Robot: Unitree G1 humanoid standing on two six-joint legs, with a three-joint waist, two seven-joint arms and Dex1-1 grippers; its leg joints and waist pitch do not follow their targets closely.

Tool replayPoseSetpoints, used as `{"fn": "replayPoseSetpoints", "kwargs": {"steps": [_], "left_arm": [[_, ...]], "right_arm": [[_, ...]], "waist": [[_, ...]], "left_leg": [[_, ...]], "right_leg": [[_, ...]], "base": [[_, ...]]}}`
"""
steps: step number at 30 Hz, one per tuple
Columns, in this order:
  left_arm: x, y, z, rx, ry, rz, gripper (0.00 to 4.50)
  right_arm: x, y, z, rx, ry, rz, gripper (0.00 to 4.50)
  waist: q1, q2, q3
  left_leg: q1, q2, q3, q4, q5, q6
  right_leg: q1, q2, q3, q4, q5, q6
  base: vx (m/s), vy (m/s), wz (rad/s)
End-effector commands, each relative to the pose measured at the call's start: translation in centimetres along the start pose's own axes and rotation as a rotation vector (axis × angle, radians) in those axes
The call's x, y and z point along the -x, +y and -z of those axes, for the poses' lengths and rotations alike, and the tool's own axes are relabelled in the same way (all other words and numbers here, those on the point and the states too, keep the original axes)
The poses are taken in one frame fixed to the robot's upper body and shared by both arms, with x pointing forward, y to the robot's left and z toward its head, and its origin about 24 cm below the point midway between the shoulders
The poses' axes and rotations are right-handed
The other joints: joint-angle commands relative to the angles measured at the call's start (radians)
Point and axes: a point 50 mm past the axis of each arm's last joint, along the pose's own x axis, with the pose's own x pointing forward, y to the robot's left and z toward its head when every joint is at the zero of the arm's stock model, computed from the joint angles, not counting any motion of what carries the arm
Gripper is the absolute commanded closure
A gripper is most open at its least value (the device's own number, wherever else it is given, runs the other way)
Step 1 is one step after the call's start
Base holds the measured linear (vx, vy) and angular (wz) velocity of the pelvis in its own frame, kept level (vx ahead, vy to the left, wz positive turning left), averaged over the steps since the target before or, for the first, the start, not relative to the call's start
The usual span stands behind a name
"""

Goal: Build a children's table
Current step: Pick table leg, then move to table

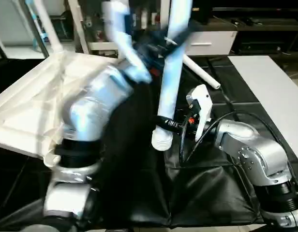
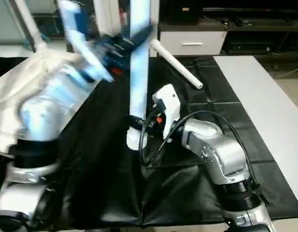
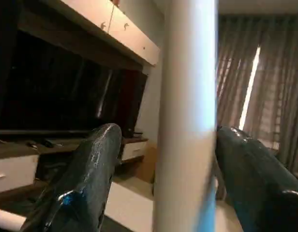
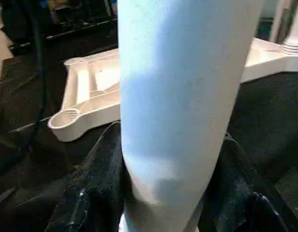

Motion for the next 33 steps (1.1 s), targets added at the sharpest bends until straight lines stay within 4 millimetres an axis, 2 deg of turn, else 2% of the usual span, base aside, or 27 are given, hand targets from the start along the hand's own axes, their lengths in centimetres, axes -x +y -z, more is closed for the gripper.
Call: {"fn": "replayPoseSetpoints", "kwargs": {"steps": [1,2,3,5,6,7,8,9,11,13,15,18,19,20,21,22,23,24,25,26,27,28,29,30,31,32,33], "left_arm": [[1.6,0.8,-0.8,-0.011,-0.016,0.017,1.04],[2.5,0.9,-1.0,0.001,-0.016,0.044,1.04],[2.5,0.9,-1.0,0.001,-0.016,0.044,1.04],[3.6,0.8,-0.9,0.025,-0.021,0.069,1.04],[4.2,0.8,-0.8,0.049,-0.025,0.076,1.04],[5.1,0.8,-0.5,0.073,-0.023,0.060,1.04],[5.4,0.9,-0.2,0.071,-0.012,0.028,1.04],[5.6,1.0,0.0,0.069,-0.004,0.007,1.04],[6.6,2.1,1.1,-0.019,0.042,-0.142,1.04],[7.9,3.8,3.1,-0.155,0.189,-0.368,1.04],[9.1,4.4,3.8,-0.218,0.213,-0.460,1.04],[10.8,5.2,4.0,-0.310,0.135,-0.674,1.04],[11.7,5.3,4.2,-0.340,0.109,-0.755,1.04],[12.6,5.2,4.5,-0.358,0.087,-0.796,1.04],[13.3,5.0,4.8,-0.362,0.088,-0.819,1.04],[13.7,4.8,5.1,-0.378,0.096,-0.831,1.04],[14.3,4.3,5.6,-0.411,0.116,-0.843,1.04],[14.6,4.0,6.1,-0.426,0.141,-0.844,1.04],[14.8,3.8,6.6,-0.438,0.160,-0.848,1.04],[14.9,3.5,6.8,-0.436,0.165,-0.853,1.04],[15.2,3.2,7.1,-0.424,0.172,-0.854,1.04],[15.3,3.1,7.2,-0.418,0.172,-0.855,1.04],[15.4,3.0,7.3,-0.419,0.175,-0.863,1.04],[15.5,3.0,7.4,-0.422,0.186,-0.876,1.04],[15.4,3.0,7.5,-0.426,0.191,-0.881,1.04],[15.6,3.0,7.5,-0.430,0.188,-0.895,1.04],[15.6,3.0,7.5,-0.430,0.188,-0.895,1.04]], "right_arm": [[0.8,-0.9,-0.7,0.014,-0.065,0.070,2.68],[1.1,-1.2,-0.8,0.009,-0.090,0.094,2.68],[1.1,-1.2,-0.8,0.009,-0.090,0.094,2.68],[1.4,-1.5,-1.0,-0.004,-0.136,0.133,2.68],[1.7,-1.7,-1.1,-0.012,-0.163,0.162,2.68],[2.1,-2.0,-1.2,-0.016,-0.197,0.215,2.68],[2.3,-2.2,-1.2,-0.014,-0.204,0.238,2.68],[2.5,-2.2,-1.2,-0.012,-0.209,0.253,2.68],[3.0,-2.5,-1.0,0.013,-0.207,0.334,2.68],[3.7,-3.0,-0.7,0.063,-0.201,0.488,2.68],[4.3,-3.3,-0.5,0.091,-0.191,0.610,2.68],[5.2,-3.5,-0.2,0.169,-0.167,0.764,2.68],[5.6,-3.5,-0.1,0.228,-0.148,0.824,2.68],[5.9,-3.4,0.5,0.253,-0.129,0.856,2.68],[6.1,-3.3,1.0,0.262,-0.121,0.875,2.68],[6.3,-3.2,1.5,0.249,-0.120,0.887,2.68],[6.5,-3.0,2.4,0.217,-0.120,0.919,2.68],[6.6,-2.9,2.9,0.191,-0.126,0.938,2.68],[6.7,-2.8,3.3,0.173,-0.133,0.949,2.68],[6.6,-2.5,3.6,0.156,-0.147,0.939,2.68],[6.5,-2.3,3.7,0.135,-0.161,0.933,2.68],[6.4,-2.2,3.8,0.122,-0.170,0.932,2.68],[6.3,-2.2,3.7,0.112,-0.175,0.923,2.68],[6.3,-2.3,3.4,0.101,-0.187,0.907,2.68],[6.3,-2.5,3.0,0.104,-0.193,0.901,2.68],[6.3,-2.5,2.9,0.096,-0.201,0.894,2.68],[6.3,-2.5,2.9,0.096,-0.201,0.894,2.68]], "waist": [[0.002,0.004,-0.077],[0.002,0.011,-0.076],[0.000,0.008,-0.076],[-0.002,0.011,-0.075],[-0.001,0.023,-0.076],[-0.003,0.022,-0.075],[-0.003,0.028,-0.073],[-0.003,0.028,-0.073],[-0.007,0.029,-0.071],[-0.016,0.029,-0.067],[-0.022,0.030,-0.068],[-0.032,0.034,-0.070],[-0.035,0.022,-0.068],[-0.037,0.023,-0.069],[-0.035,0.012,-0.073],[-0.034,0.013,-0.073],[-0.033,0.002,-0.074],[-0.028,-0.017,-0.074],[-0.013,-0.021,-0.073],[-0.001,-0.021,-0.070],[-0.002,-0.028,-0.067],[0.001,-0.016,-0.066],[0.000,-0.011,-0.063],[-0.014,-0.001,-0.069],[-0.058,0.028,-0.070],[-0.075,0.046,-0.069],[-0.081,0.029,-0.067]], "left_leg": [[0.042,0.050,-0.035,-0.054,-0.118,0.007],[0.041,0.050,-0.035,-0.056,-0.123,0.002],[0.041,0.049,-0.034,-0.056,-0.126,-0.001],[0.042,0.049,-0.033,-0.057,-0.136,-0.007],[0.046,0.052,-0.033,-0.057,-0.153,-0.014],[0.045,0.050,-0.032,-0.059,-0.167,-0.016],[0.046,0.050,-0.033,-0.060,-0.182,-0.019],[0.046,0.050,-0.033,-0.060,-0.182,-0.019],[0.044,0.050,-0.033,-0.064,-0.208,-0.027],[0.043,0.053,-0.038,-0.071,-0.223,-0.041],[0.044,0.049,-0.039,-0.071,-0.224,-0.052],[0.042,0.049,-0.040,-0.073,-0.227,-0.056],[0.039,0.052,-0.041,-0.072,-0.217,-0.058],[0.038,0.049,-0.040,-0.071,-0.213,-0.053],[0.030,0.046,-0.035,-0.064,-0.184,-0.015],[0.025,0.042,-0.028,-0.058,-0.175,0.015],[0.013,0.038,-0.028,-0.045,-0.157,0.079],[-0.002,0.036,-0.032,-0.016,-0.137,0.148],[-0.018,0.042,-0.049,0.026,-0.118,0.190],[-0.043,0.054,-0.078,0.070,-0.121,0.193],[-0.059,0.054,-0.091,0.084,-0.121,0.190],[-0.056,0.051,-0.104,0.067,-0.100,0.192],[-0.043,0.045,-0.102,0.042,-0.094,0.207],[0.005,0.037,-0.083,-0.016,-0.076,0.272],[0.085,0.027,-0.090,-0.061,-0.040,0.391],[0.089,0.036,-0.080,-0.096,-0.012,0.443],[0.081,0.056,-0.087,-0.102,0.015,0.460]], "right_leg": [[0.037,-0.073,0.035,-0.070,0.077,-0.213],[0.036,-0.072,0.035,-0.068,0.074,-0.213],[0.035,-0.072,0.034,-0.068,0.073,-0.215],[0.035,-0.071,0.034,-0.068,0.078,-0.221],[0.031,-0.073,0.034,-0.069,0.069,-0.221],[0.032,-0.070,0.033,-0.070,0.058,-0.225],[0.031,-0.071,0.034,-0.073,0.038,-0.221],[0.031,-0.071,0.034,-0.073,0.038,-0.221],[0.033,-0.070,0.035,-0.079,-0.020,-0.201],[0.032,-0.070,0.038,-0.089,-0.086,-0.144],[0.029,-0.070,0.039,-0.094,-0.132,-0.111],[0.028,-0.069,0.038,-0.095,-0.123,-0.116],[0.031,-0.070,0.038,-0.095,-0.097,-0.116],[0.032,-0.071,0.038,-0.095,-0.087,-0.118],[0.038,-0.084,0.044,-0.095,-0.067,-0.120],[0.040,-0.095,0.051,-0.100,-0.063,-0.122],[0.046,-0.118,0.062,-0.108,-0.076,-0.128],[0.053,-0.160,0.088,-0.126,-0.089,-0.121],[0.062,-0.219,0.124,-0.144,-0.139,-0.118],[0.065,-0.270,0.156,-0.153,-0.218,-0.111],[0.071,-0.278,0.161,-0.153,-0.255,-0.109],[0.063,-0.253,0.136,-0.151,-0.310,-0.136],[0.053,-0.220,0.114,-0.148,-0.325,-0.140],[0.033,-0.130,0.058,-0.116,-0.289,-0.132],[-0.034,-0.005,-0.023,-0.024,-0.213,-0.090],[-0.063,0.029,-0.073,0.116,-0.188,-0.020],[-0.064,0.017,-0.075,0.136,-0.170,0.020]], "base": [[0.000,0.000,0.00],[0.000,0.000,0.00],[0.000,0.000,0.00],[0.000,0.000,0.00],[0.000,0.000,0.00],[0.000,0.000,0.00],[0.000,0.000,0.00],[0.000,0.000,0.00],[0.000,0.000,0.00],[0.000,0.000,0.00],[0.000,0.000,0.00],[0.000,0.000,0.00],[0.000,0.000,0.00],[0.000,0.000,0.00],[0.000,0.000,0.00],[0.000,0.000,0.00],[0.000,0.000,0.00],[0.000,0.000,0.00],[0.009,0.066,-0.01],[0.009,0.066,-0.01],[0.003,0.134,-0.11],[-0.002,0.206,-0.14],[-0.002,0.206,-0.14],[-0.016,0.236,-0.02],[-0.031,0.253,0.06],[-0.031,0.253,0.06],[-0.045,0.257,0.05]]}}
